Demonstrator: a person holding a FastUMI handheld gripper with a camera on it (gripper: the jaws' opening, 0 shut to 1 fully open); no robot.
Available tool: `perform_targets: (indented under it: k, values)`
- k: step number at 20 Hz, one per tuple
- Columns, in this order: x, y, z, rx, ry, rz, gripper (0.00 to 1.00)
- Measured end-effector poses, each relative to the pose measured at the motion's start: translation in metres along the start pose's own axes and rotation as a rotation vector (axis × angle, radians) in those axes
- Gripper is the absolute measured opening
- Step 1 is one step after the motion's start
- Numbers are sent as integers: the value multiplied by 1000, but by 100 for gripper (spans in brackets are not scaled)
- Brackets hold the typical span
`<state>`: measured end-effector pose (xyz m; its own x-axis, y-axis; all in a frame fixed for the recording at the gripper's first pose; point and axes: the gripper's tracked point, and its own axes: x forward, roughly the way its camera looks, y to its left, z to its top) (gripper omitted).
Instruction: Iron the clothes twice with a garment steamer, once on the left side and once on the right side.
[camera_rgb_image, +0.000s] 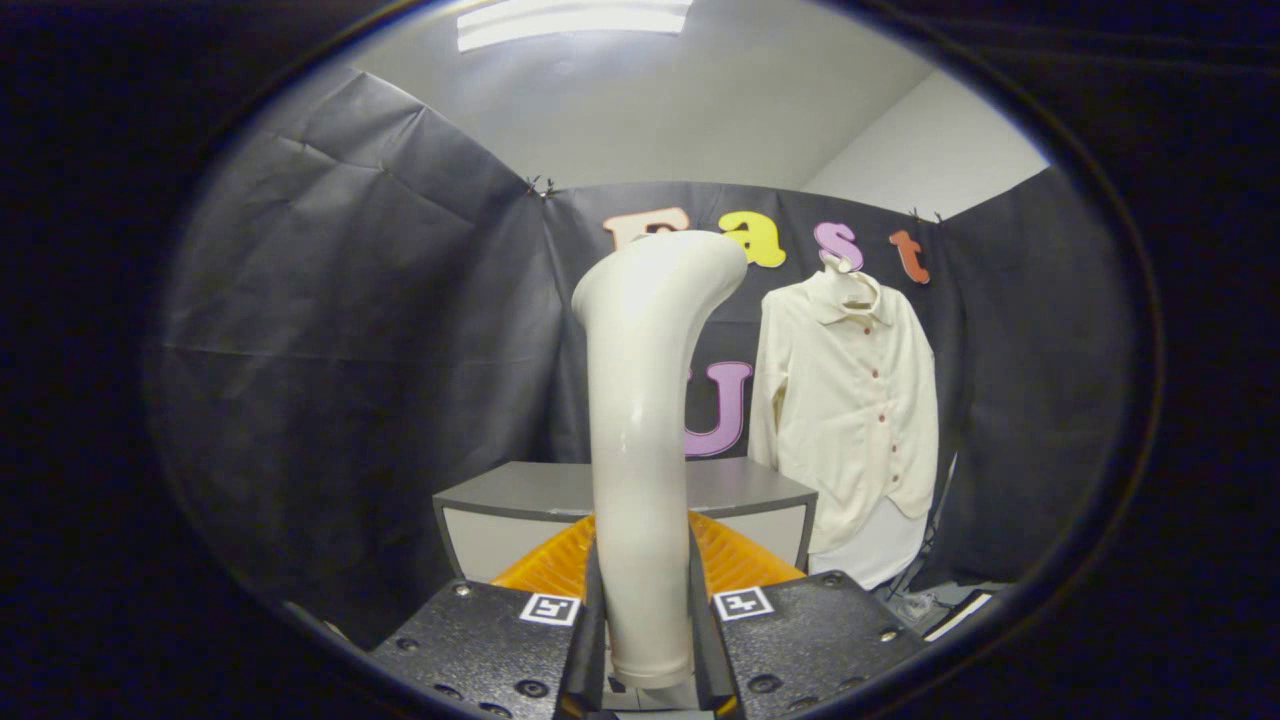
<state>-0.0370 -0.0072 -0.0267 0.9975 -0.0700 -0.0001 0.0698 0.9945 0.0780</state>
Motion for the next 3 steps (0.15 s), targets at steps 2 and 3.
perform_targets:
  k: [2,3]
  values:
    - [1,0,-2,3,4,-1,34]
    - [2,-1,-3,3,4,-1,34]
